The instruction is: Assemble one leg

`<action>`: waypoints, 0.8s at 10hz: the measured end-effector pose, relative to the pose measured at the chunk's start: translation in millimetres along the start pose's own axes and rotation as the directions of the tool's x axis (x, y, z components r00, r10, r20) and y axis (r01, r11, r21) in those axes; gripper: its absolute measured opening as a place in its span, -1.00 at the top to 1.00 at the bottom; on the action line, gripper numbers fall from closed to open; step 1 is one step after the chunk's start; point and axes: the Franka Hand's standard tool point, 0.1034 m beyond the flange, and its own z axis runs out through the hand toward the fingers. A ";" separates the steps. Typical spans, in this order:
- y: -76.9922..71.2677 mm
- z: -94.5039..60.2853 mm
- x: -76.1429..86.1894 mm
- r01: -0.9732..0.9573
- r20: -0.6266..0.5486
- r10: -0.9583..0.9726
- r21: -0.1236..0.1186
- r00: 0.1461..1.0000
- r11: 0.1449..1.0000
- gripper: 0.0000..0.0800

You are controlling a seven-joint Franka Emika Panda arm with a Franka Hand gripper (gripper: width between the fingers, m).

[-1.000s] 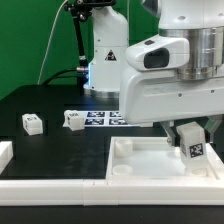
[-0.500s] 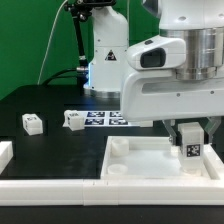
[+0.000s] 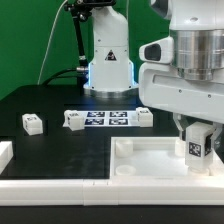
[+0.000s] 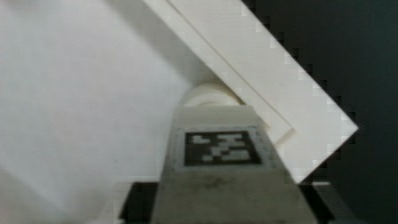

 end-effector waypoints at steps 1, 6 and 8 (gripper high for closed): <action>-0.2 0.3 -1.2 -0.139 0.000 0.139 -0.001 0.990 0.990 0.27; -0.1 1.0 -1.7 -0.462 0.021 0.462 0.002 0.887 0.887 0.27; -0.2 1.1 -1.7 -0.402 0.020 0.402 0.004 0.915 0.915 -0.38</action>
Offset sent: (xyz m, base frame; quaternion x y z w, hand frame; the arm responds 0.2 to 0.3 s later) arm 0.0011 -0.0069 -0.0011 -0.0030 0.0004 0.1657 0.9862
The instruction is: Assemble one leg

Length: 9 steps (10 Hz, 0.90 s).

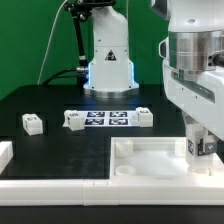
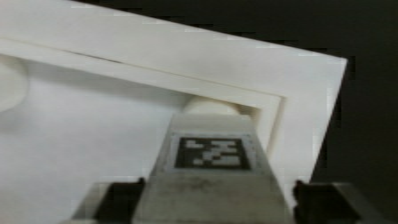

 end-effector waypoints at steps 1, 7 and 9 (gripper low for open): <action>0.0 0.1 -0.2 0.066 -0.002 -0.066 -0.001 0.998 0.998 -0.55; -0.8 0.1 -1.4 0.702 0.000 -0.702 -0.012 0.712 0.712 -0.62; -0.9 -0.3 -1.4 0.821 0.001 -0.821 -0.011 0.570 0.570 -0.62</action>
Offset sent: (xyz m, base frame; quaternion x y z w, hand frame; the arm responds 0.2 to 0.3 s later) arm 0.0048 0.0033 -0.0032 0.0277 -0.0266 -0.3015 0.9527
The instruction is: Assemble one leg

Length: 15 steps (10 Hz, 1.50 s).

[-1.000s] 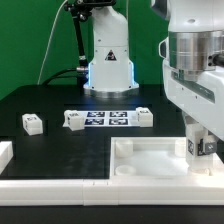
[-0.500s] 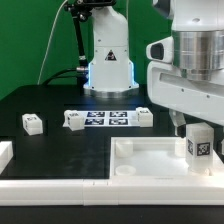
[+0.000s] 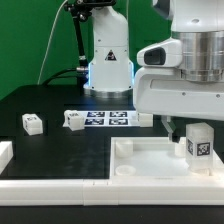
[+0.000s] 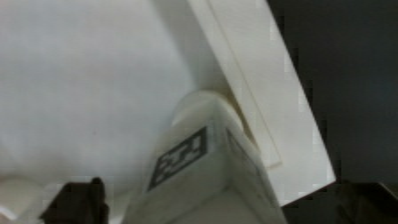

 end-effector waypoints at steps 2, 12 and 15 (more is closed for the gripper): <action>-0.6 -0.6 0.9 0.141 -0.006 -0.141 0.001 0.990 0.990 -0.62; 4.0 -0.1 3.4 0.344 -0.007 -0.344 -0.011 0.939 0.939 0.27; 5.9 1.4 3.0 -0.040 -0.002 0.040 -0.003 0.999 0.999 0.27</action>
Offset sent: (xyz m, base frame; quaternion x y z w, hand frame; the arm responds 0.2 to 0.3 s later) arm 0.0004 0.0004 0.0005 -0.0004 0.0004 -0.2400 0.9708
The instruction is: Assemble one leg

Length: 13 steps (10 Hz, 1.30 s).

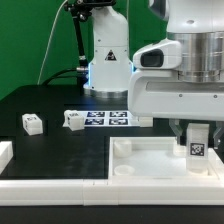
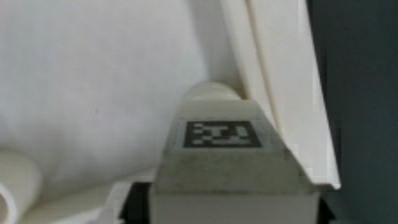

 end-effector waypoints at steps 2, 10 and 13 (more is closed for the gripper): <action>0.7 0.4 1.1 -0.213 -0.002 0.213 0.007 0.977 0.977 0.27; 0.4 1.3 -1.2 -0.815 0.004 0.815 -0.003 0.579 0.579 0.27; -2.6 0.9 -3.2 -0.775 0.005 0.775 -0.008 0.632 0.632 -0.35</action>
Offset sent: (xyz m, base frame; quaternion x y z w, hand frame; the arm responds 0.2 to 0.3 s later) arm -0.0004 -0.0020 0.0015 -0.0232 -0.0182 0.2802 0.9595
